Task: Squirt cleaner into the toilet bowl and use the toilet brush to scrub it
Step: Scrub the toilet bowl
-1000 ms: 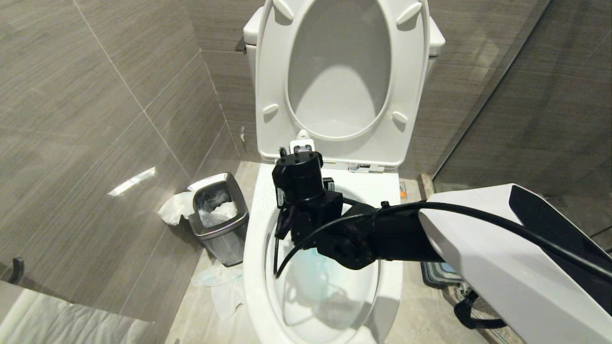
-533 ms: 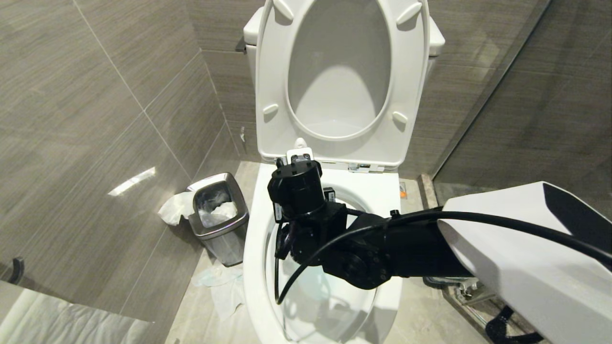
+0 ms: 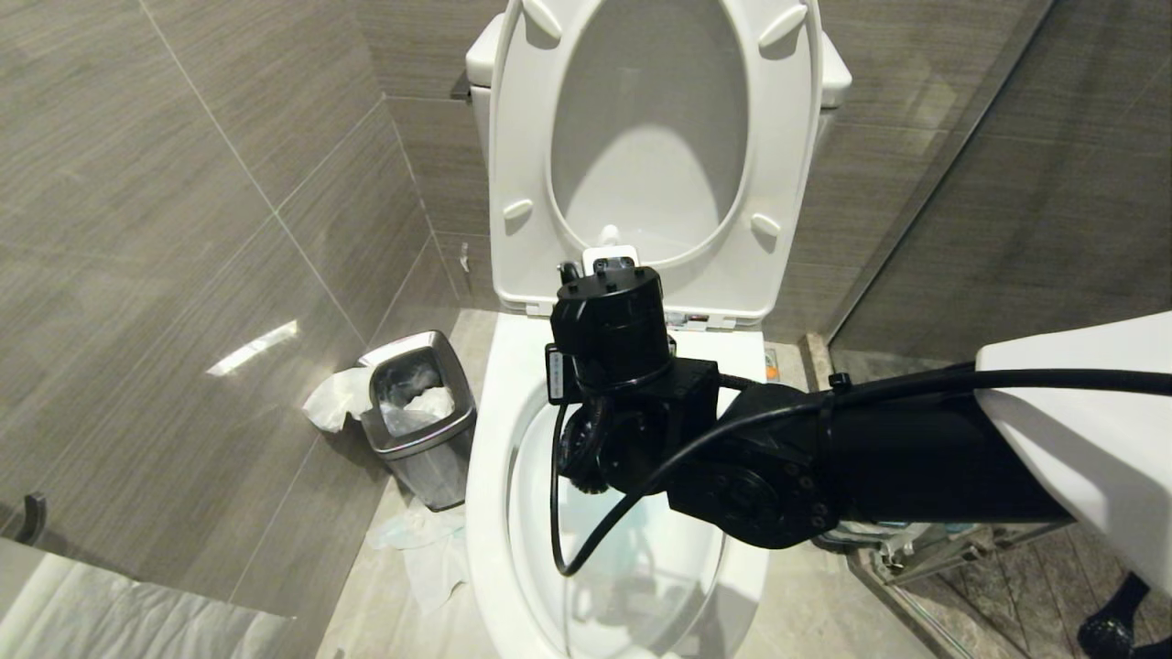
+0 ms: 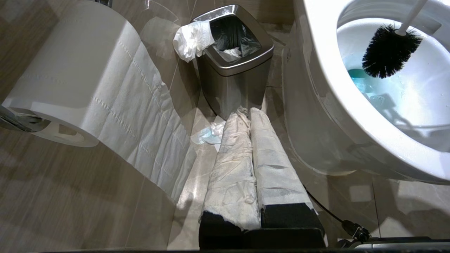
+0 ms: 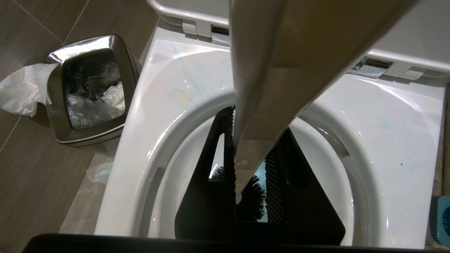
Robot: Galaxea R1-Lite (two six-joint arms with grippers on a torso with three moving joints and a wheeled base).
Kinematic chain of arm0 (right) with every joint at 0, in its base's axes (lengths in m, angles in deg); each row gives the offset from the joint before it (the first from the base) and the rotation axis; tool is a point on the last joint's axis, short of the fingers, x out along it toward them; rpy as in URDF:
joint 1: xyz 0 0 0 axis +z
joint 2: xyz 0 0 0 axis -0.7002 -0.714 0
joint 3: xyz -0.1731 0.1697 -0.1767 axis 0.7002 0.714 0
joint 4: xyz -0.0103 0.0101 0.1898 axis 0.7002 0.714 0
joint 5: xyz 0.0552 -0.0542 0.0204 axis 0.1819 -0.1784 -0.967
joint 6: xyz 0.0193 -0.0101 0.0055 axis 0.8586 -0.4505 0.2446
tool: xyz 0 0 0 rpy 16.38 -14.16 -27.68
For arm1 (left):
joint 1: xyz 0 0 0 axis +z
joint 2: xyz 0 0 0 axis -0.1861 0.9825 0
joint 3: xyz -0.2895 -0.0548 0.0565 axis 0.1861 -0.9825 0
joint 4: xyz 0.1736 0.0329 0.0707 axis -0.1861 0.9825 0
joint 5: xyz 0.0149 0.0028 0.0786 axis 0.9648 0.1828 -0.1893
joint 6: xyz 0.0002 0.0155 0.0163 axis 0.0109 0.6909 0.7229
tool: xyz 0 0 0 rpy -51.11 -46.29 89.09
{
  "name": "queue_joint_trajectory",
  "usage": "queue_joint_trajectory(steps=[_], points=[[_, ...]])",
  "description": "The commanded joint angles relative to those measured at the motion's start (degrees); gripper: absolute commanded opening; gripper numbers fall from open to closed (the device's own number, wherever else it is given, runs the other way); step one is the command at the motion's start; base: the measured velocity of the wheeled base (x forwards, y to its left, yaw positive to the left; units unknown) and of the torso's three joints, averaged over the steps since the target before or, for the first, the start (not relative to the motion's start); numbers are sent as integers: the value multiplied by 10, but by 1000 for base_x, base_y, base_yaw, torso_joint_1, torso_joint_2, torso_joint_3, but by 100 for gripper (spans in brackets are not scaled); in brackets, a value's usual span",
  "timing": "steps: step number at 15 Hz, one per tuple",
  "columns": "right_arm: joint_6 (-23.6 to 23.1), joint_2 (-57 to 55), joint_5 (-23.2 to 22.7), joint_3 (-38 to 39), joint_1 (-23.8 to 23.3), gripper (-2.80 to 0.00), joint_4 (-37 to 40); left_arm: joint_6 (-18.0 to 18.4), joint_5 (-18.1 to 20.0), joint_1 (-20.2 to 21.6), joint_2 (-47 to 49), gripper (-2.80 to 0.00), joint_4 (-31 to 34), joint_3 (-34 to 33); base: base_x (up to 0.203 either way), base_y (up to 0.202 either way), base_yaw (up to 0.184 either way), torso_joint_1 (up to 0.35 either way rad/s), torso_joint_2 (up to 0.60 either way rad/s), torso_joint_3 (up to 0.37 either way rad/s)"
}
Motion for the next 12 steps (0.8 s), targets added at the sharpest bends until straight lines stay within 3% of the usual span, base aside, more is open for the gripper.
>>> queue_joint_trajectory(steps=[1, 8, 12], points=[[1, -15, 2, -6, -3, -280, -2, 0, 0, 0, 1, -280, 0, 0, 0, 0, 0, 0, 0, 0], [4, -81, 0, -22, -56, -280, -5, 0, 0, 0, 1, -280, 0, 0, 0, 0, 0, 0, 0, 0], [1, -131, -4, -83, -80, -280, -3, 0, 0, 0, 1, -280, 0, -1, 0, 0, 0, 0, 0, 0]])
